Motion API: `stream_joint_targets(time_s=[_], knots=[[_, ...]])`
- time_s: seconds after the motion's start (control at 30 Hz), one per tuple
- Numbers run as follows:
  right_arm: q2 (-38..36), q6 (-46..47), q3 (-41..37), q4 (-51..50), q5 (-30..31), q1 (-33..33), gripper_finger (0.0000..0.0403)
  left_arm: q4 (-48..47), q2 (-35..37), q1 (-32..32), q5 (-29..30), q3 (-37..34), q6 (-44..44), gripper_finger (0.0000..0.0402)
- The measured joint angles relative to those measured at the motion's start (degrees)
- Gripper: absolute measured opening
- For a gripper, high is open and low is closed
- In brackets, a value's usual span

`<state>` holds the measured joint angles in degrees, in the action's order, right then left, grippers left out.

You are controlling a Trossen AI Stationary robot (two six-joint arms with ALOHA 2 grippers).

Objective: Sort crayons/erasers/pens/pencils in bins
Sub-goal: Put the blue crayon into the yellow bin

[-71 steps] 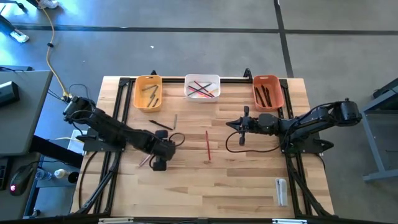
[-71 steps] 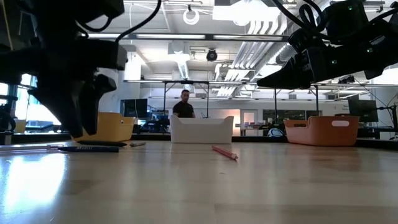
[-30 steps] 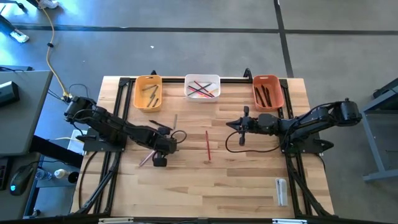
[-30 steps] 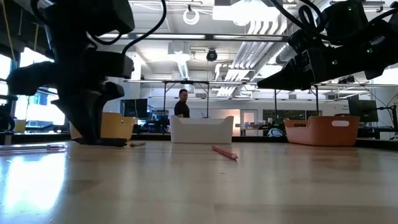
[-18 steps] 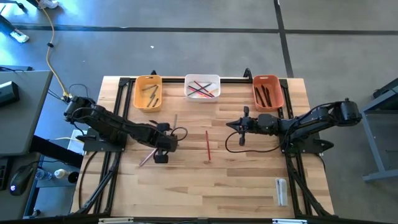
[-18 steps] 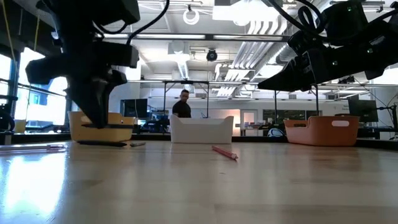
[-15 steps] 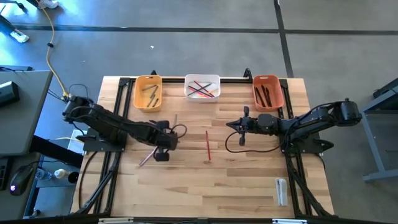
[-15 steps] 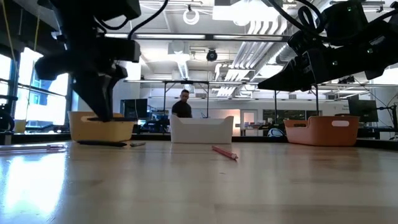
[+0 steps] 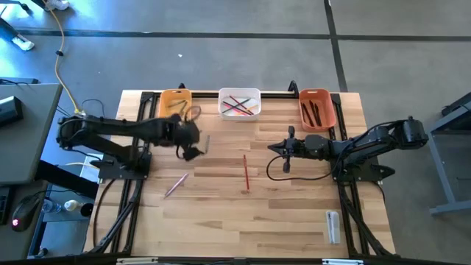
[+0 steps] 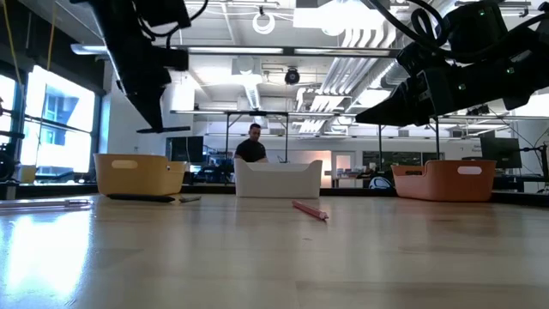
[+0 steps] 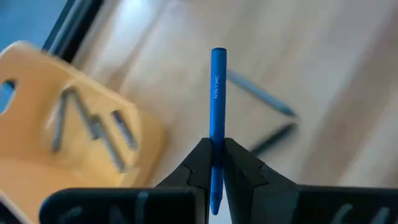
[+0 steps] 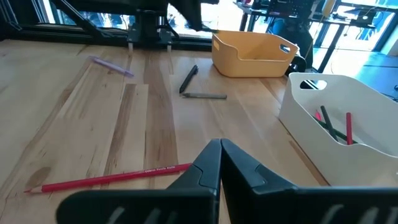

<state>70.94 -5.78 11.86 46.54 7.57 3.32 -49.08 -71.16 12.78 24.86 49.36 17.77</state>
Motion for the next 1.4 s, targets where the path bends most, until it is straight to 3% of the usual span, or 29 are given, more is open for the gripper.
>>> stream_joint_targets(time_s=[0.23, 0.4, 0.63, 1.03, 1.4], knots=[[0.0, 0.0, 0.0, 0.1, 0.0, 0.0, 0.0, 2.8, -2.9, 16.0, 0.0, 0.1, -4.0, 0.0014], [0.0, 0.0, 0.0, 0.0, 0.0, 0.0, 0.0, 3.5, -7.1, 26.7, -0.2, 4.3, -5.6, 0.0014], [0.0, -0.1, 0.0, 0.0, 0.0, 0.0, 0.0, 4.0, -14.5, 36.9, -1.5, 9.0, -6.9, 0.0014], [0.0, -0.2, 0.0, 0.0, 0.0, 0.0, 0.0, 5.1, -24.0, 42.1, -1.7, 9.6, -7.1, 0.0015], [0.0, 0.0, 0.0, 0.0, 0.0, 0.0, 0.0, 6.4, -25.3, 42.8, -1.8, 9.6, -7.6, 0.0031]])
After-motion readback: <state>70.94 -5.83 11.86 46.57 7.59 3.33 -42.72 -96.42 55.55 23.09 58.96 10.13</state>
